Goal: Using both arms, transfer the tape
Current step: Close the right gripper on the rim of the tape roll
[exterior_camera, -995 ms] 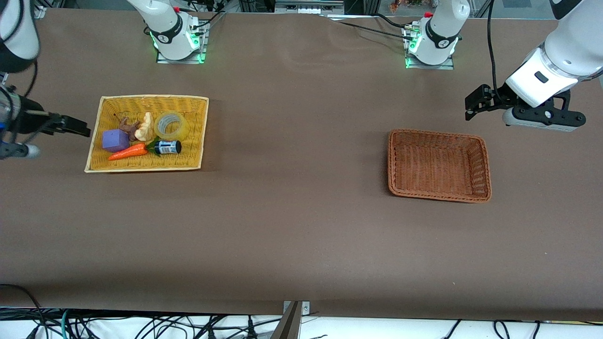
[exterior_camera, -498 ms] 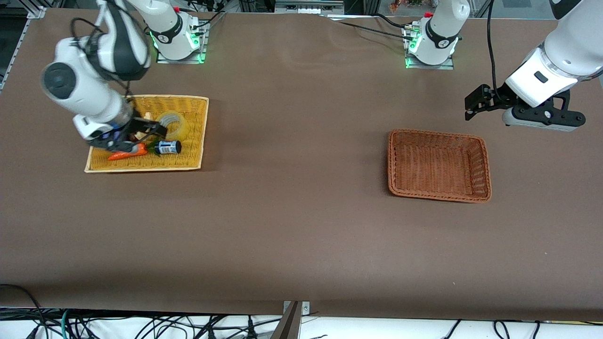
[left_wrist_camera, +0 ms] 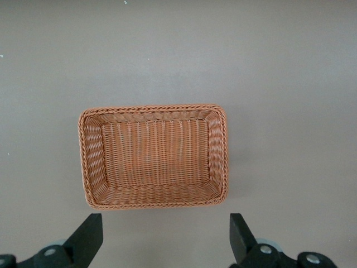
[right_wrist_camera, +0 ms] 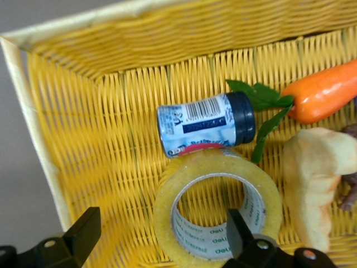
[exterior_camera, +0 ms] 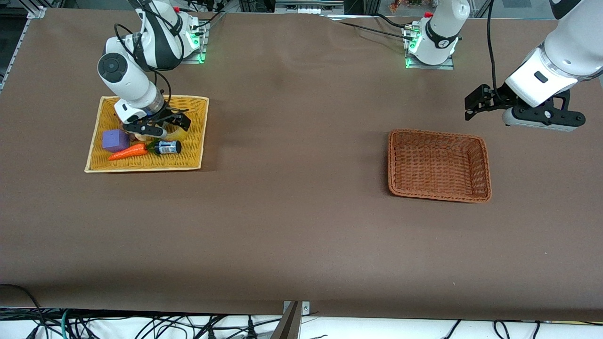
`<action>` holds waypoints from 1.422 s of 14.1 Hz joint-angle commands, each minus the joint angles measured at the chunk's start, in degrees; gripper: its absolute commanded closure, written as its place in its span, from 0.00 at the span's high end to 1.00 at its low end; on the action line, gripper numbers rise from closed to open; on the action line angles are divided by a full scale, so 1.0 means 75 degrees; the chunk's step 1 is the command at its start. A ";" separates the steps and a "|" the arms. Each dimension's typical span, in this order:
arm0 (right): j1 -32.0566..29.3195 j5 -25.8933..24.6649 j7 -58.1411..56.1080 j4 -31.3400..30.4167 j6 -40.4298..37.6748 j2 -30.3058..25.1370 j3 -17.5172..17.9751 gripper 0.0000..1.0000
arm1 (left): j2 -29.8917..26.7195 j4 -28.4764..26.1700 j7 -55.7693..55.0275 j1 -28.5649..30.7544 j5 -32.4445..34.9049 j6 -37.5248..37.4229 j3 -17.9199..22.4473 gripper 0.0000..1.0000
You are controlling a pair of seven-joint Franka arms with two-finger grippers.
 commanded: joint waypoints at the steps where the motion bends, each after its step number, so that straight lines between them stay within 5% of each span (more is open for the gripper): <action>1: -0.0059 0.0067 0.0035 -0.0232 0.0491 0.0175 0.0043 1.00 | 0.0070 0.0194 0.0035 -0.0017 0.0144 -0.0144 -0.0020 1.00; 12: -0.0048 0.0056 0.0070 -0.0854 0.1429 0.0551 0.0278 1.00 | 0.0070 0.0194 0.0046 -0.0017 0.0144 -0.0144 -0.0009 1.00; 13: -0.0048 0.0044 0.0059 -0.0854 0.1430 0.0574 0.0278 0.79 | 0.0070 0.0194 0.0046 -0.0017 0.0144 -0.0144 -0.0020 1.00; 14: -0.0048 0.0032 0.0012 -0.0842 0.1418 0.0598 0.0278 0.33 | 0.0070 0.0194 0.0046 -0.0017 0.0144 -0.0144 -0.0009 1.00; 15: -0.0048 0.0009 -0.0035 -0.0819 0.1418 0.0598 0.0278 0.02 | 0.0070 0.0194 0.0046 -0.0017 0.0144 -0.0144 -0.0009 1.00; 20: -0.0048 0.0009 -0.0094 -0.0690 0.1266 0.0505 0.0278 0.00 | 0.0070 0.0194 0.0035 -0.0017 0.0144 -0.0144 -0.0020 1.00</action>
